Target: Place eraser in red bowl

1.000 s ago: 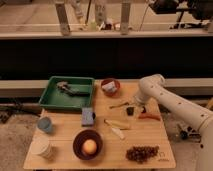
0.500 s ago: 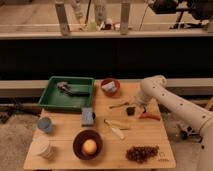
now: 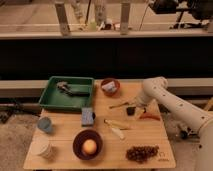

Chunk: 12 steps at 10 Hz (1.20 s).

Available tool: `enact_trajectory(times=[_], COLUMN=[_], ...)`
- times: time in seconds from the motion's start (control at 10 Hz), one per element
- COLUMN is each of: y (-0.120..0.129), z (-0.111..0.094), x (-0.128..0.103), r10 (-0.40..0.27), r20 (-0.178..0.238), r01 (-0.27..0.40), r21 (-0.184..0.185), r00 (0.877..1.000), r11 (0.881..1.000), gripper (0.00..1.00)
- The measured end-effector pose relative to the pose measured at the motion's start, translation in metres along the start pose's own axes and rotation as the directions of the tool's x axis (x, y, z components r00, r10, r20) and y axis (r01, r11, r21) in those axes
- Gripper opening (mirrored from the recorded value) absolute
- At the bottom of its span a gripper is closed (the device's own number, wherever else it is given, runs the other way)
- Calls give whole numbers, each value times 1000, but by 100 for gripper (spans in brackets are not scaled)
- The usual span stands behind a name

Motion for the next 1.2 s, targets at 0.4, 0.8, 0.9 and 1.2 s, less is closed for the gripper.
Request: enact_trajectory(times=[0.4, 0.8, 0.9, 1.2], y=[2, 1, 1, -1], z=[7, 9, 8, 9], x=[-7, 0, 2, 4], r10=[-8, 100, 117, 153], r20=[-13, -41, -42, -47], r01=[7, -101, -118, -154], r21=[-8, -5, -3, -4], r00=[1000, 994, 992, 987], r11=[1000, 995, 993, 988], gripper=[80, 80, 80, 80])
